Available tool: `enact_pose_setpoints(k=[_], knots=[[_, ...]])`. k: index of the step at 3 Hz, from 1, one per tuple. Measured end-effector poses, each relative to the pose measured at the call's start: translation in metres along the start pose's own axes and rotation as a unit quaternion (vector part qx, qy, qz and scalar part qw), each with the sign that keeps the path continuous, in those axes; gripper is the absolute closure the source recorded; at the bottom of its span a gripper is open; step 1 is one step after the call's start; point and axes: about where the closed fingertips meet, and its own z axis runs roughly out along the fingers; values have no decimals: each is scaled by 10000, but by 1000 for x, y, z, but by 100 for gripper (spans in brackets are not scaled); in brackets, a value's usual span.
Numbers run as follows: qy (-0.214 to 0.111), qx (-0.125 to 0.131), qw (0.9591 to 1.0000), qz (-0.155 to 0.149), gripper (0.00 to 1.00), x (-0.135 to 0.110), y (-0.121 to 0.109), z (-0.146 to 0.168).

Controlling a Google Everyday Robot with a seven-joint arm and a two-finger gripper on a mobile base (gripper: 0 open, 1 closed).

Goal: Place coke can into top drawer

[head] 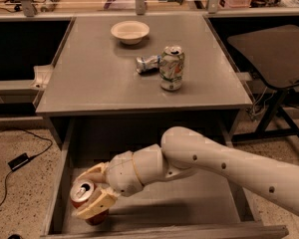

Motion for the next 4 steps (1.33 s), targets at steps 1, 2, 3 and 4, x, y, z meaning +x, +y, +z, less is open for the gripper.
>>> enact_pose_setpoints(k=[1, 2, 3, 4], knots=[[24, -20, 9999, -99, 100, -7, -3, 3], [29, 202, 9997, -153, 100, -3, -7, -3], [-101, 682, 9967, -426, 100, 14, -27, -22], [-151, 980, 9932, -608, 100, 34, -44, -36]])
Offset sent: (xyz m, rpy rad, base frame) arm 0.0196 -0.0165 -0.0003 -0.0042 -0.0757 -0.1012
